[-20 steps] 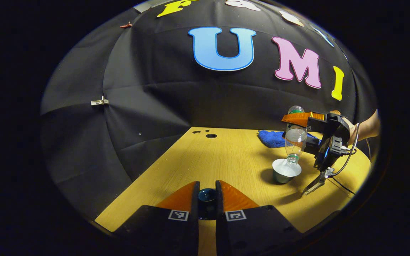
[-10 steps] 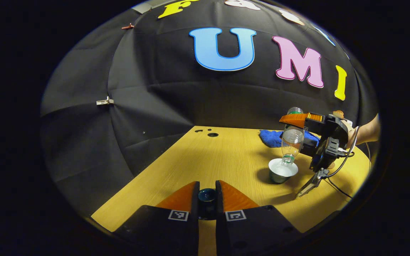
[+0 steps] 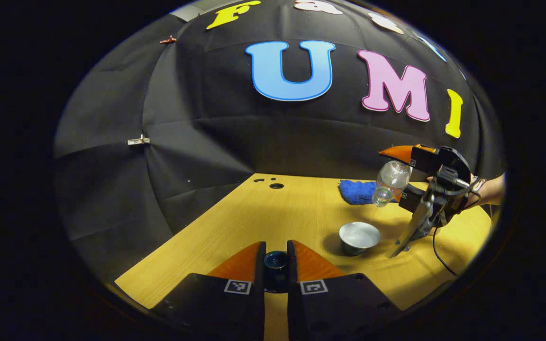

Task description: Open the teacup lid with one hand, grasp the water bottle and pour water into the teacup with the other hand; after pouring, place the water bottle on the coaster and then close the teacup lid.

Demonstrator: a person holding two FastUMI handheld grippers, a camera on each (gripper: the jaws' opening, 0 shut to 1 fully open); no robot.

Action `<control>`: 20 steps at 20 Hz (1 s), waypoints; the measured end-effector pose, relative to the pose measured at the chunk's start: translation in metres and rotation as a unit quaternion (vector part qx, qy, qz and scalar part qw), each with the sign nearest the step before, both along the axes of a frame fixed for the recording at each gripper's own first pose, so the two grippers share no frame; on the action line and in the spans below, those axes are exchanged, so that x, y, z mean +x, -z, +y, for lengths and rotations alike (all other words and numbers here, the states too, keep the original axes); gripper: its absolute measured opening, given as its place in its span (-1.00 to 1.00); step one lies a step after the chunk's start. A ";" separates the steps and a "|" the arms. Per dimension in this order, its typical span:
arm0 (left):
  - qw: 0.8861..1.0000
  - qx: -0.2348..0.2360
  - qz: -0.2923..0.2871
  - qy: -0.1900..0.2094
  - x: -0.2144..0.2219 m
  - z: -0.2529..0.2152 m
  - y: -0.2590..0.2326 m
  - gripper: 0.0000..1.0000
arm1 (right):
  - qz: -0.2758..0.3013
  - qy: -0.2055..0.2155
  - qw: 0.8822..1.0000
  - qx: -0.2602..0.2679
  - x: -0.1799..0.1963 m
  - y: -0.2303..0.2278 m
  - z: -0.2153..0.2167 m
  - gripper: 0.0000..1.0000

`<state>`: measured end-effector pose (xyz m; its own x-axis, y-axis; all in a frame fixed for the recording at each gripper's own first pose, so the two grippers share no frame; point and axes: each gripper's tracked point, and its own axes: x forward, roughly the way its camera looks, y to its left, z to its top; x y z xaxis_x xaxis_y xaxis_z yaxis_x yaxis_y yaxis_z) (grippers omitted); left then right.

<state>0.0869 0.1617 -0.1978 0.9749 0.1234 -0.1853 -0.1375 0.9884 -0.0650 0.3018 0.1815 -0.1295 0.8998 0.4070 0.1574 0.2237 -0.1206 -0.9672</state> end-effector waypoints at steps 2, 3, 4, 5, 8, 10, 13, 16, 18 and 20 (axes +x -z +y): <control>1.000 0.000 -0.002 0.003 0.001 -0.011 -0.006 -0.61 | 0.014 0.033 0.998 0.048 0.003 -0.017 -0.027 0.43; 1.000 -0.004 -0.004 0.006 0.002 -0.018 -0.010 -0.61 | 0.026 0.054 0.995 0.081 0.003 -0.023 -0.046 0.43; 1.000 -0.009 -0.005 0.012 0.004 -0.026 -0.013 -0.54 | 0.042 0.074 0.989 0.117 0.005 -0.027 -0.066 0.43; 1.000 -0.013 -0.008 0.018 0.005 -0.034 -0.017 -0.54 | 0.060 0.095 0.981 0.159 0.004 -0.029 -0.087 0.44; 0.999 -0.015 -0.016 0.034 0.015 -0.057 -0.023 -0.54 | 0.102 0.140 0.948 0.266 0.001 -0.033 -0.134 0.44; 0.999 -0.015 -0.022 0.047 0.023 -0.075 -0.031 -0.54 | 0.126 0.159 0.922 0.330 -0.008 -0.028 -0.161 0.45; 0.998 -0.014 -0.031 0.061 0.030 -0.094 -0.042 -0.54 | 0.145 0.165 0.897 0.384 -0.017 -0.021 -0.185 0.45; 0.997 -0.017 -0.036 0.067 0.034 -0.109 -0.047 -0.54 | 0.202 0.149 0.839 0.482 -0.023 -0.002 -0.190 0.45; 0.997 -0.024 -0.033 0.071 0.038 -0.117 -0.043 -0.54 | 0.224 0.133 0.801 0.539 -0.026 0.003 -0.190 0.45; 0.996 -0.029 -0.032 0.075 0.040 -0.123 -0.042 -0.54 | 0.247 0.115 0.764 0.585 -0.026 0.010 -0.184 0.46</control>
<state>0.1265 0.0388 -0.1554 0.9916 -0.0340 -0.1252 0.0180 0.9918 -0.1267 0.2761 -0.0028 -0.1390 0.9935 0.0697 -0.0905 -0.1005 0.9100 -0.4023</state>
